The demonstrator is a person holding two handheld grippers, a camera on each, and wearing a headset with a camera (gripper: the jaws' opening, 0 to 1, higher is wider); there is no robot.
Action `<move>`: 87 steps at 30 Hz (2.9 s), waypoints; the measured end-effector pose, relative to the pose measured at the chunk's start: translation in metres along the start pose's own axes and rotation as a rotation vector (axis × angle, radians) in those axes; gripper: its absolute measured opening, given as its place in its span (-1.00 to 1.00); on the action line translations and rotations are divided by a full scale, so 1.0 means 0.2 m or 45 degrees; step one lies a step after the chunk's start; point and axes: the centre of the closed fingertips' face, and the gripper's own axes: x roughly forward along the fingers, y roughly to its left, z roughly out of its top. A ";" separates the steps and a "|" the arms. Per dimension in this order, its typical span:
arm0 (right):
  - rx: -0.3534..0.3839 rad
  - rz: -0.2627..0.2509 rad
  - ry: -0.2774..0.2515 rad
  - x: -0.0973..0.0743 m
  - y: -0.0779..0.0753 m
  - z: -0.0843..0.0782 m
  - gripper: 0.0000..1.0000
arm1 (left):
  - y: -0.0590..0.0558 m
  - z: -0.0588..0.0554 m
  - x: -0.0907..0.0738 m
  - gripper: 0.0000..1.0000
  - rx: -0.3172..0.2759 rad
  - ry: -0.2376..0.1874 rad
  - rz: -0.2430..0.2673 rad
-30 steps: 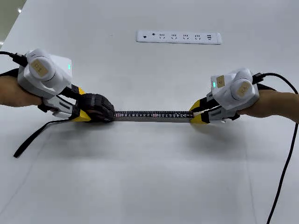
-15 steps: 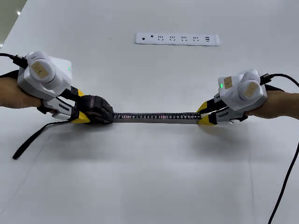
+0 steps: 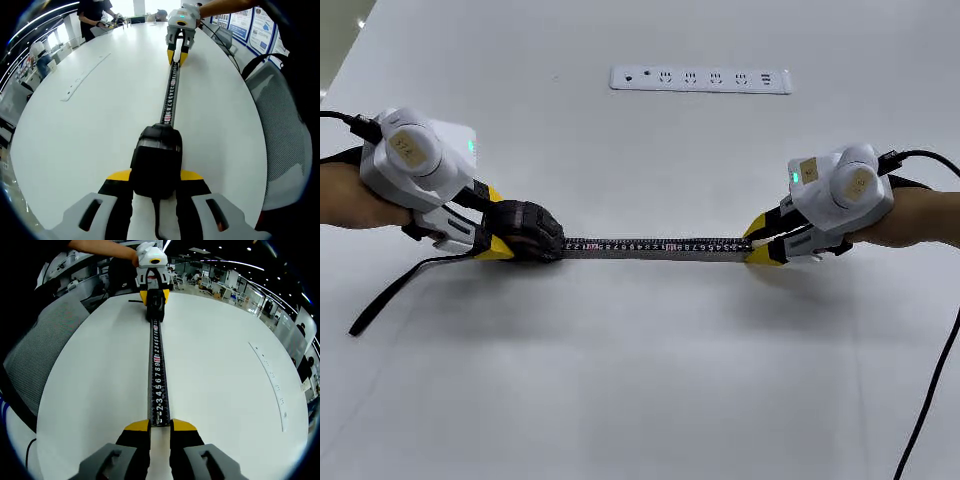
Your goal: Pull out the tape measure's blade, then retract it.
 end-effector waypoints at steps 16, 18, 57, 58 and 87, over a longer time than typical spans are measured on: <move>0.005 0.021 0.040 0.00 0.00 -0.01 -0.77 | 0.00 0.00 0.00 -0.43 0.011 0.011 -0.004; 0.010 0.024 0.042 0.00 0.00 -0.01 -0.76 | 0.00 0.00 0.00 -0.43 0.010 0.013 -0.005; 0.125 -0.068 0.010 -0.14 0.11 -0.07 -0.12 | -0.10 -0.10 -0.12 0.29 -0.139 -0.015 0.065; 0.131 -0.069 0.002 -0.14 0.12 -0.07 -0.10 | -0.10 -0.10 -0.12 0.30 -0.149 -0.024 0.071; 0.273 -0.164 -0.111 -0.17 0.31 -0.02 0.47 | -0.34 -0.06 -0.18 0.94 -0.431 -0.280 0.223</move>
